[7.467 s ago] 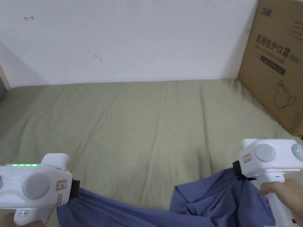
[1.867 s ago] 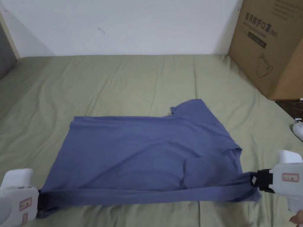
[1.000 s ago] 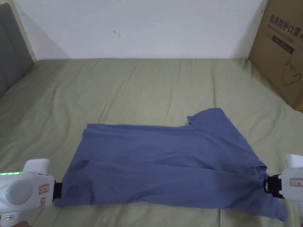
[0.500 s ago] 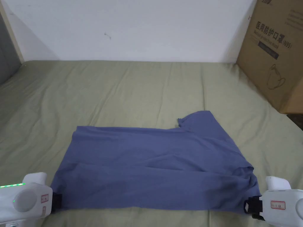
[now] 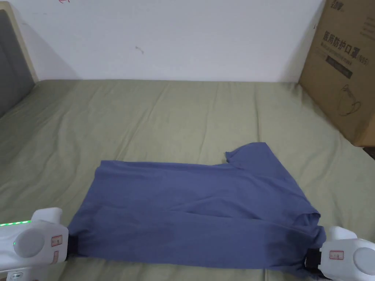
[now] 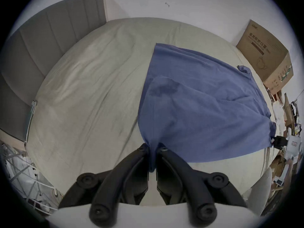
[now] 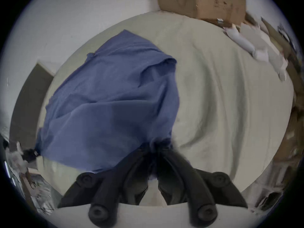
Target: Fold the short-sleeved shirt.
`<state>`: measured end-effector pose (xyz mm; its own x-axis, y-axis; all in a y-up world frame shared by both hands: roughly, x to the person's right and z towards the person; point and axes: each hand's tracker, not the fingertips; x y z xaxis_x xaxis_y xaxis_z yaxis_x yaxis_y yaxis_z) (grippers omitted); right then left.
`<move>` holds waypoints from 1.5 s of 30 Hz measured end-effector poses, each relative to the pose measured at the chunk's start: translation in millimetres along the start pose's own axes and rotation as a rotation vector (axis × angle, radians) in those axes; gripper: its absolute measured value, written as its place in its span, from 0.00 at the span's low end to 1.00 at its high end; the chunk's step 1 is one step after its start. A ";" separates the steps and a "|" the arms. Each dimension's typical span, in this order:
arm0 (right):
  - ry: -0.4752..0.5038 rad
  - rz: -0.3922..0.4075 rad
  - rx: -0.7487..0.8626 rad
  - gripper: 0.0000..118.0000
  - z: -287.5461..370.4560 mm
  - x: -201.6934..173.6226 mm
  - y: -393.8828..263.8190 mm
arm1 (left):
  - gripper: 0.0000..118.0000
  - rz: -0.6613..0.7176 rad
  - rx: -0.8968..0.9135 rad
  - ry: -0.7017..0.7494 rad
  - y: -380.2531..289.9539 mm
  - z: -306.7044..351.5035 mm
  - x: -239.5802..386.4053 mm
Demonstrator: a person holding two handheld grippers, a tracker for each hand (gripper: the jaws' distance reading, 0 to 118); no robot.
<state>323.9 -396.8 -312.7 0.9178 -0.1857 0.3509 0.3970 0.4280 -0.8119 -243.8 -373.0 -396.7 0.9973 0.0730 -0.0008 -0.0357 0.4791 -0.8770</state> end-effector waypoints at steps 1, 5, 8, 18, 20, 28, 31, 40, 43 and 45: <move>0.011 0.001 0.007 0.07 2.1 -0.4 2.7 | 0.06 -0.002 0.004 -0.001 3.5 2.6 1.1; 0.010 0.005 0.031 0.07 17.5 11.9 13.9 | 0.06 -0.009 0.019 -0.006 5.2 18.7 -0.5; 0.064 -0.001 0.037 0.07 43.1 19.7 12.1 | 0.06 -0.037 0.024 -0.008 -4.8 34.2 0.2; 0.029 0.042 -0.069 0.07 39.0 43.0 -54.2 | 0.06 -0.091 -0.107 0.024 -96.6 23.6 2.8; 0.011 0.088 -0.065 0.07 32.7 40.2 -62.1 | 0.06 -0.080 -0.059 0.025 -104.1 26.7 2.7; 0.014 0.131 0.046 0.67 75.5 22.2 -24.1 | 0.91 0.017 0.034 0.012 -78.3 64.4 -3.5; 0.059 0.182 0.100 0.57 93.4 6.3 -6.5 | 0.43 0.042 0.063 -0.033 -62.1 78.0 0.1; 0.097 0.203 0.053 0.00 45.4 -15.4 16.2 | 0.00 0.016 0.079 -0.029 -31.2 53.1 34.9; 0.101 0.180 0.053 0.00 31.1 -15.5 44.9 | 0.00 -0.030 0.091 -0.009 -14.4 45.0 45.4; 0.110 0.147 0.068 0.00 20.0 -14.7 72.8 | 0.00 -0.039 0.095 -0.007 0.4 38.7 51.2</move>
<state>339.3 -345.2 -367.7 0.9617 -0.2112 0.1747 0.2614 0.5155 -0.8160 -195.2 -335.3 -378.5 0.9976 0.0585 0.0358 -0.0033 0.5625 -0.8268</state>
